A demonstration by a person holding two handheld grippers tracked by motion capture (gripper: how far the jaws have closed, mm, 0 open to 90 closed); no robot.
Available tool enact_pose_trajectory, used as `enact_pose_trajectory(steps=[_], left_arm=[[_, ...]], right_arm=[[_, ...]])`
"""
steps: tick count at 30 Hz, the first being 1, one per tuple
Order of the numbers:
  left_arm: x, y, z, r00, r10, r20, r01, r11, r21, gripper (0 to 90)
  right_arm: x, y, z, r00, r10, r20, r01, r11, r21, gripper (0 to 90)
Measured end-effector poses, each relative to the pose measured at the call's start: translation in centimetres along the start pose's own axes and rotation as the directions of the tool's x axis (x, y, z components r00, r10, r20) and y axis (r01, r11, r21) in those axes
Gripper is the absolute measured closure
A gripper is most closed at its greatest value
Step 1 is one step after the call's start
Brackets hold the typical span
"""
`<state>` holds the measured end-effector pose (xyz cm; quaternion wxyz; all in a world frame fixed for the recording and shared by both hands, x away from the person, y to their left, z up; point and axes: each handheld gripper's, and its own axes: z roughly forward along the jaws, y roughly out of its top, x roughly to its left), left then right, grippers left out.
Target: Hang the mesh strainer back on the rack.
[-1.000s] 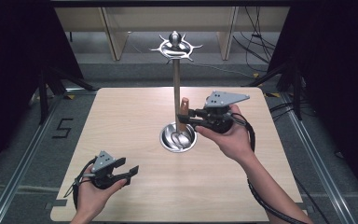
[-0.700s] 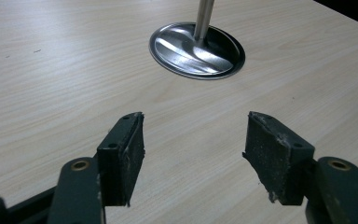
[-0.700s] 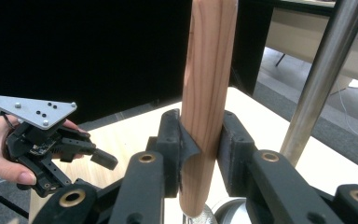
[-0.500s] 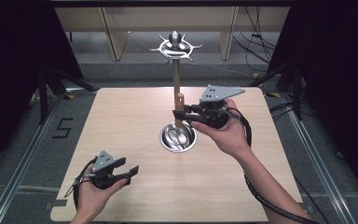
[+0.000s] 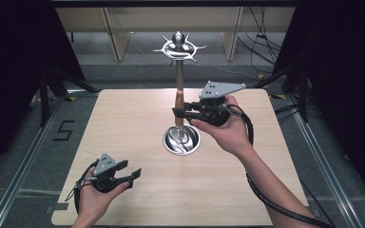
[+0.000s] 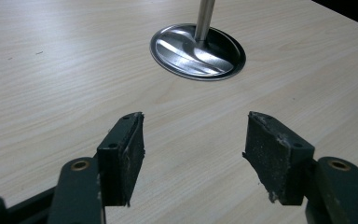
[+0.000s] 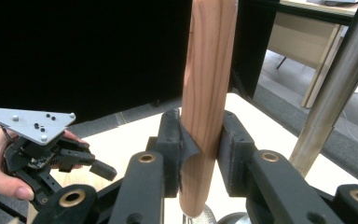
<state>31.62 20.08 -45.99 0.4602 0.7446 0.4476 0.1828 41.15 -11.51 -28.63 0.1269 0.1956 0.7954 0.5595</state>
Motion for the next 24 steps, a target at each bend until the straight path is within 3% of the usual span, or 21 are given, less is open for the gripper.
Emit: enact_pose_trajectory(steps=[3, 4, 5, 8, 10, 12, 16, 17, 18, 20, 22, 24], left_arm=[[0.0, 0.0, 0.0, 1.0, -0.001, 0.0, 0.001, 1.0, 0.0, 36.6], [-0.1, 0.0, 0.1, 1.0, -0.005, 0.001, 0.005, 1.0, -0.003, 36.6], [-0.1, 0.0, 0.1, 1.0, -0.006, 0.002, 0.006, 1.0, -0.002, 36.6], [-0.1, 0.0, 0.0, 1.0, 0.001, 0.0, -0.001, 1.0, -0.006, 36.6], [0.0, 0.0, 0.0, 1.0, -0.006, -0.001, 0.006, 1.0, -0.006, 36.6], [0.0, 0.0, 0.0, 1.0, 0.003, 0.0, -0.003, 1.0, -0.003, 36.6], [0.0, 0.0, 0.0, 1.0, 0.003, 0.0, -0.003, 1.0, -0.007, 36.6], [0.0, 0.0, 0.0, 1.0, 0.003, 0.001, -0.003, 1.0, -0.007, 36.6], [0.0, 0.0, 0.0, 1.0, 0.002, 0.001, -0.002, 1.0, -0.006, 36.6], [0.0, 0.0, 0.0, 1.0, 0.002, 0.001, -0.002, 1.0, -0.006, 36.6], [0.0, 0.0, 0.0, 1.0, 0.001, 0.0, -0.001, 1.0, -0.009, 36.6], [0.0, 0.0, 0.0, 1.0, 0.001, 0.001, -0.001, 1.0, -0.008, 36.6]], right_arm=[[-0.1, 0.1, 0.2, 1.0, -0.01, 0.0, 0.01, 1.0, -0.013, 73.8], [0.0, 0.1, 0.1, 0.9999, 0.013, 0.0, -0.013, 1.0, -0.004, 73.8], [-0.1, 0.1, 0.2, 1.0, -0.008, 0.001, 0.008, 1.0, -0.008, 73.8], [0.2, 0.2, 0.5, 0.9996, 0.025, -0.011, -0.025, 1.0, 0.0, 73.8], [0.2, 0.3, 0.6, 1.0, 0.001, -0.005, -0.001, 1.0, -0.004, 73.8], [0.3, 0.4, 0.6, 0.9998, 0.02, -0.006, -0.02, 1.0, 0.002, 73.8], [0.2, 0.8, 0.7, 1.0, -0.006, -0.006, 0.006, 1.0, -0.01, 73.8], [0.3, 0.8, 0.7, 0.9998, 0.02, -0.009, -0.02, 1.0, -0.006, 73.8], [0.1, 0.9, 0.8, 0.9999, -0.006, -0.008, 0.006, 1.0, -0.013, 73.8], [0.2, 1.0, 0.8, 0.9999, 0.014, 0.003, -0.014, 1.0, -0.009, 73.8], [0.0, 1.1, 0.9, 1.0, -0.005, -0.001, 0.005, 1.0, -0.01, 73.8], [0.0, 1.3, 0.9, 1.0, 0.006, 0.002, -0.006, 1.0, -0.012, 73.8]])
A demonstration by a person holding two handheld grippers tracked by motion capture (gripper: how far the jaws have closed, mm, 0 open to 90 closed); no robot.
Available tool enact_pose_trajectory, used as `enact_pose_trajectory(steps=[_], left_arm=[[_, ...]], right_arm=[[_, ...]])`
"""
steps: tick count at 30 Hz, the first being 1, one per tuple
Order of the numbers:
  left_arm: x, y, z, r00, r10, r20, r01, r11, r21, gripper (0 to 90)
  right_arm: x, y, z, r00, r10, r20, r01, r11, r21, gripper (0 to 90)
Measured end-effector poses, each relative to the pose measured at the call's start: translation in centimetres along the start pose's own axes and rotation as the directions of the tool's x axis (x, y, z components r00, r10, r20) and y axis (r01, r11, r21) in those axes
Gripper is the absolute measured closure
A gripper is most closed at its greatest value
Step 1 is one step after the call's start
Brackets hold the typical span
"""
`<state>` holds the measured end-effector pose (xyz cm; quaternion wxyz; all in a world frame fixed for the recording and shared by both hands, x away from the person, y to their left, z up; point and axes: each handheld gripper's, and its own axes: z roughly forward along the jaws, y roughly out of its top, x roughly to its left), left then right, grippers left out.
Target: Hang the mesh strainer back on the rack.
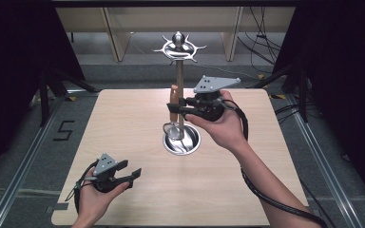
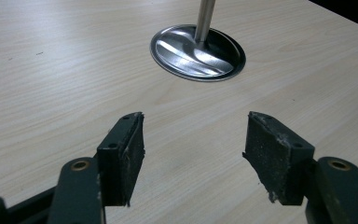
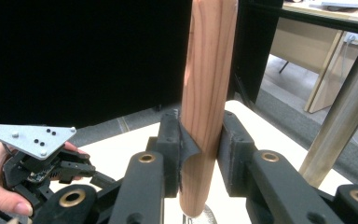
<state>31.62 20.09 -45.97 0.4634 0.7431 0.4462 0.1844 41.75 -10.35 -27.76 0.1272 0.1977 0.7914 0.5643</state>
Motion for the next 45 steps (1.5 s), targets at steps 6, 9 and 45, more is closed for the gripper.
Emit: enact_pose_trajectory(steps=[6, 9, 45], left_arm=[[-0.2, 0.1, 0.1, 1.0, -0.001, 0.003, 0.001, 1.0, -0.002, 36.6], [0.1, 0.1, 0.0, 1.0, 0.002, 0.0, -0.002, 1.0, -0.001, 36.6], [0.0, 0.0, 0.0, 0.9999, -0.013, 0.004, 0.014, 0.9999, -0.005, 36.4]], right_arm=[[0.0, 0.4, 0.4, 1.0, 0.008, -0.005, -0.008, 1.0, 0.002, 73.8], [0.0, 0.3, 0.6, 0.9998, 0.016, -0.007, -0.016, 1.0, -0.006, 73.8], [-0.6, 2.6, 1.2, 1.0, 0.0, 0.007, 0.0, 0.999, -0.033, 73.8]])
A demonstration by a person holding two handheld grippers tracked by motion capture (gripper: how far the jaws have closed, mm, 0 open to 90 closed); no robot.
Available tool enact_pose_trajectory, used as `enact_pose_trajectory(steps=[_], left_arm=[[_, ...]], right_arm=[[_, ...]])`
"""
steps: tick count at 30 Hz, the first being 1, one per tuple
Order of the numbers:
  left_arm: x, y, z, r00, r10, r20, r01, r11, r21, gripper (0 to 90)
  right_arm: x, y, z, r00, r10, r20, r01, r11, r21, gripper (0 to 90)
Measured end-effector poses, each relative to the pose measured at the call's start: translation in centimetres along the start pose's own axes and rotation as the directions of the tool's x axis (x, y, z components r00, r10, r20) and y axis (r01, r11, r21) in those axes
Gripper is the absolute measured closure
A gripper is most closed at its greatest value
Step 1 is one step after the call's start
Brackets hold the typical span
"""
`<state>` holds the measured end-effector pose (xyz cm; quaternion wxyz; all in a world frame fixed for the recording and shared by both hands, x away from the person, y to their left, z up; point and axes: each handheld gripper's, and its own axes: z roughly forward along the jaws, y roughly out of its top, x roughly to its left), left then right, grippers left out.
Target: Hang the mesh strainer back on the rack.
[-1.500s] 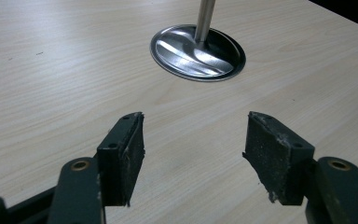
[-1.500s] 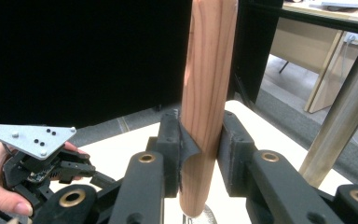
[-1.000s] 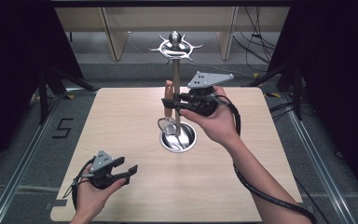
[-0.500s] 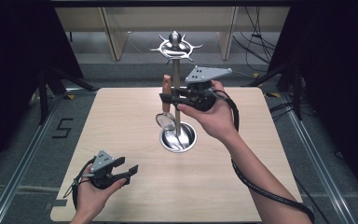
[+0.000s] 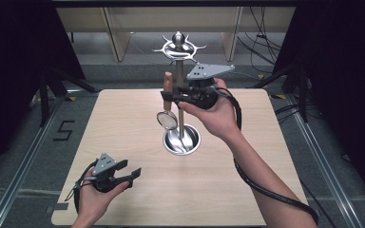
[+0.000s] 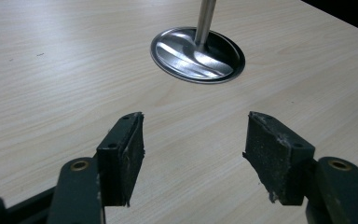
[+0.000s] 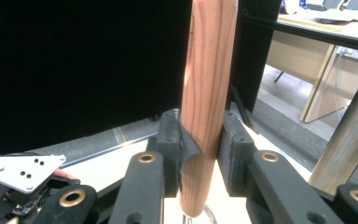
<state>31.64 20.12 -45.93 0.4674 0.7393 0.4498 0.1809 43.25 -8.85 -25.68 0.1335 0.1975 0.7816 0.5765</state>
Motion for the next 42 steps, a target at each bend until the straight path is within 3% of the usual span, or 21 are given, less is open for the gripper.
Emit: enact_pose_trajectory(steps=[7, 13, 17, 18, 21, 26, 31, 33, 34, 35, 42], left_arm=[[0.0, 0.0, 0.0, 1.0, -0.001, -0.001, 0.001, 1.0, -0.002, 36.5], [0.0, 0.0, 0.0, 0.9999, 0.016, 0.0, -0.016, 0.9999, 0.001, 36.5], [0.0, 0.0, 0.0, 1.0, 0.0, -0.001, 0.0, 1.0, 0.0, 36.4], [0.0, 0.0, 0.0, 1.0, -0.003, -0.003, 0.003, 1.0, 0.0, 36.5], [0.0, 0.0, 0.0, 0.9999, 0.012, 0.004, -0.012, 0.9999, 0.003, 36.4], [0.0, 0.0, 0.0, 0.9999, 0.016, 0.006, -0.016, 0.9999, 0.002, 36.5], [-0.1, 0.0, 0.1, 1.0, 0.001, 0.01, -0.001, 1.0, 0.0, 36.4], [-0.1, 0.0, 0.1, 1.0, 0.001, 0.01, -0.001, 1.0, 0.0, 36.4], [-0.1, 0.0, 0.1, 0.9999, 0.003, 0.01, -0.003, 1.0, 0.002, 36.5], [-0.1, 0.0, 0.1, 0.9999, 0.001, 0.01, -0.001, 1.0, 0.0, 36.5], [-0.2, 0.0, 0.1, 1.0, 0.006, 0.007, -0.006, 1.0, 0.0, 36.4]], right_arm=[[-0.2, 0.7, 0.1, 0.9999, -0.009, 0.007, 0.009, 1.0, -0.013, 73.8], [-0.3, 1.4, 0.3, 0.9999, 0.011, 0.001, -0.011, 0.999, -0.033, 73.8], [-0.5, 1.5, 0.2, 0.9994, 0.034, 0.001, -0.034, 0.999, -0.029, 73.8], [-0.7, 1.6, 0.2, 0.9999, 0.016, 0.002, -0.016, 0.999, -0.035, 73.8], [-0.9, 1.7, 0.2, 0.9998, 0.02, 0.004, -0.02, 0.999, -0.038, 73.8], [-1.0, 1.8, 0.3, 0.9986, 0.054, 0.0, -0.054, 0.998, -0.038, 73.8], [-1.3, 1.8, 0.5, 0.9988, 0.049, 0.002, -0.049, 0.998, -0.041, 73.8], [-1.4, 1.8, 0.4, 0.9974, 0.072, -0.001, -0.072, 0.997, -0.032, 73.8], [-1.7, 1.9, 0.5, 0.9988, 0.048, 0.007, -0.048, 0.998, -0.044, 73.8], [-1.6, 1.8, 0.5, 0.9974, 0.072, 0.003, -0.071, 0.997, -0.035, 73.8], [-2.2, 1.7, 0.6, 0.9959, 0.09, 0.009, -0.09, 0.995, -0.033, 73.7]])
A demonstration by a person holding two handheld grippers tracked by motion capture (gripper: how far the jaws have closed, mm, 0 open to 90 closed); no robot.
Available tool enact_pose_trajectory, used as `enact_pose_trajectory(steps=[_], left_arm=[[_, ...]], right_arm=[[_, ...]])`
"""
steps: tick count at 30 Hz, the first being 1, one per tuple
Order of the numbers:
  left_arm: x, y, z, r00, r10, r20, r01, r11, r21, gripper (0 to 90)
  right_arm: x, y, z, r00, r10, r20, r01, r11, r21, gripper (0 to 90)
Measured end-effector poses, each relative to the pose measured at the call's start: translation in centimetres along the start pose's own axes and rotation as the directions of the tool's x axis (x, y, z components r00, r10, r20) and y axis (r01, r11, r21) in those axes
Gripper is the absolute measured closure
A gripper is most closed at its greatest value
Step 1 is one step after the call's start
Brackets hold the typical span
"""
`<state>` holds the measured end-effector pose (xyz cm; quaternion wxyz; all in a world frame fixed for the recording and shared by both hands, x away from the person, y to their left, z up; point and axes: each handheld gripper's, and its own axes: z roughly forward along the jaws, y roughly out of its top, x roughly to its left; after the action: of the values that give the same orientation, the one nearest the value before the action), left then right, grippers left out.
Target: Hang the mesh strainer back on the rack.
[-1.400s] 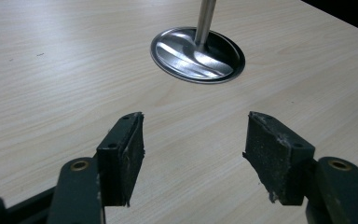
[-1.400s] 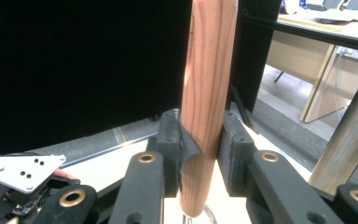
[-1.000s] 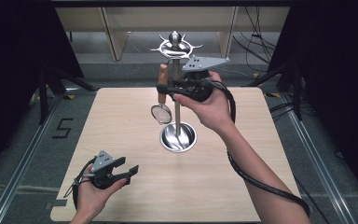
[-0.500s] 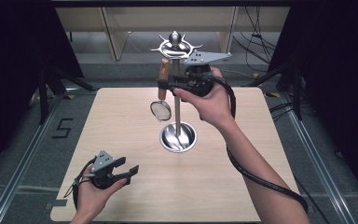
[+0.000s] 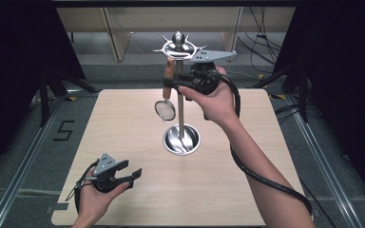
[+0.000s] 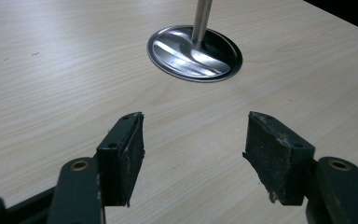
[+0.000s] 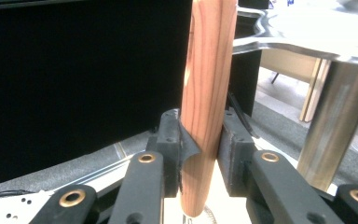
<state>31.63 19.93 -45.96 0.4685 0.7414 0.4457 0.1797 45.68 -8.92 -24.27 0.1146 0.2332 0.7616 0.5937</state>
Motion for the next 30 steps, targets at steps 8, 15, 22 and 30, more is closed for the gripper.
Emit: enact_pose_trajectory(steps=[8, 15, 22, 30], left_arm=[[0.0, 0.0, 0.0, 1.0, 0.005, 0.002, -0.005, 1.0, 0.004, 36.4], [0.1, 0.0, 0.0, 0.9999, 0.01, 0.001, -0.01, 0.9999, 0.01, 36.4], [0.0, -0.1, 0.1, 1.0, 0.003, 0.008, -0.003, 0.9999, 0.011, 36.5], [0.2, 0.0, -0.1, 0.9999, 0.013, -0.001, -0.013, 0.9999, 0.01, 36.4]], right_arm=[[-0.7, -0.3, 0.1, 0.9999, 0.01, 0.014, -0.01, 1.0, -0.002, 73.6], [-0.8, -0.6, 0.1, 0.9992, 0.039, 0.011, -0.039, 0.999, -0.019, 72.8], [-1.1, -1.1, -0.3, 0.9966, 0.081, 0.011, -0.081, 0.997, -0.018, 68.3], [-0.6, -1.8, -1.3, 0.997, -0.008, 0.077, 0.009, 1.0, -0.006, 51.7]])
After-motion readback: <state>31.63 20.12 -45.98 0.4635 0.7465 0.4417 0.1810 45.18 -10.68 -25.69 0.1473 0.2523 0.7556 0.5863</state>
